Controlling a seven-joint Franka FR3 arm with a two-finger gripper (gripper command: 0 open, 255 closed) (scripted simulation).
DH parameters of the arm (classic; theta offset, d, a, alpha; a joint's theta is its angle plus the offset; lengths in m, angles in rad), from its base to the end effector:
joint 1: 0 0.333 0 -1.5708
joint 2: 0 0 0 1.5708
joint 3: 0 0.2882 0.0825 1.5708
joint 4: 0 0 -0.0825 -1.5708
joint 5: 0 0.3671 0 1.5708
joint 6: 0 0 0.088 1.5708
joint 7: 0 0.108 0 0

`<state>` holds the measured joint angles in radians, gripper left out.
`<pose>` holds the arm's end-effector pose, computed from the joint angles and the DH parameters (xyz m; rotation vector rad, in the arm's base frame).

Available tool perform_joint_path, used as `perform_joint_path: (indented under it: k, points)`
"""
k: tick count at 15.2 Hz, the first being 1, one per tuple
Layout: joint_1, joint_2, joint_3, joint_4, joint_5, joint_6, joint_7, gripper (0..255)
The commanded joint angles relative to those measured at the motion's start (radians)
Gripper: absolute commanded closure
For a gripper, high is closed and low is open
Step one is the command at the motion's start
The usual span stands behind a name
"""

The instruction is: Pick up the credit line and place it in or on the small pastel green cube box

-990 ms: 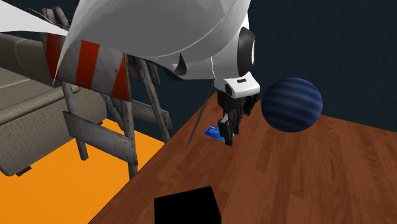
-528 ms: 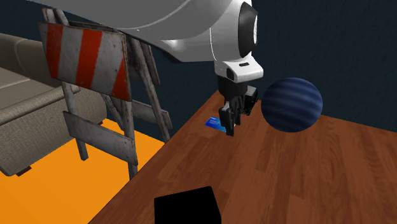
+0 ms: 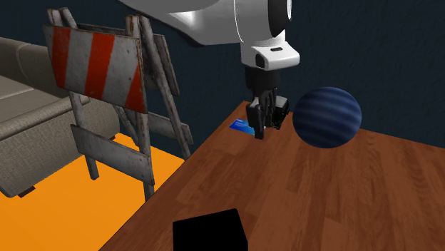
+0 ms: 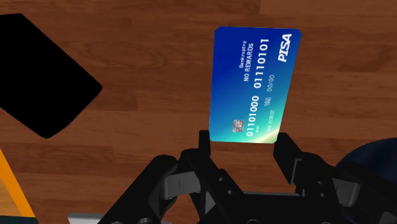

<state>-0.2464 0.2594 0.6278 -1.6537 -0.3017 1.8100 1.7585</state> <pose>0.5756 0.1731 0.4556 2.4011 -1.8439 0.1494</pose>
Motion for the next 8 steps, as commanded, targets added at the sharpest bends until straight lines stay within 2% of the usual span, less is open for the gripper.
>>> perform_joint_path:
  k: [1, 5, 8]
  points:
    - [0.000, -0.005, 0.001, 0.021, 0.004, -0.025, -0.007, 255]
    - [0.003, -0.008, 0.003, 0.063, 0.009, -0.068, -0.015, 255]
    - [-0.054, -0.162, 0.009, -0.107, 0.096, -0.015, -0.063, 255]
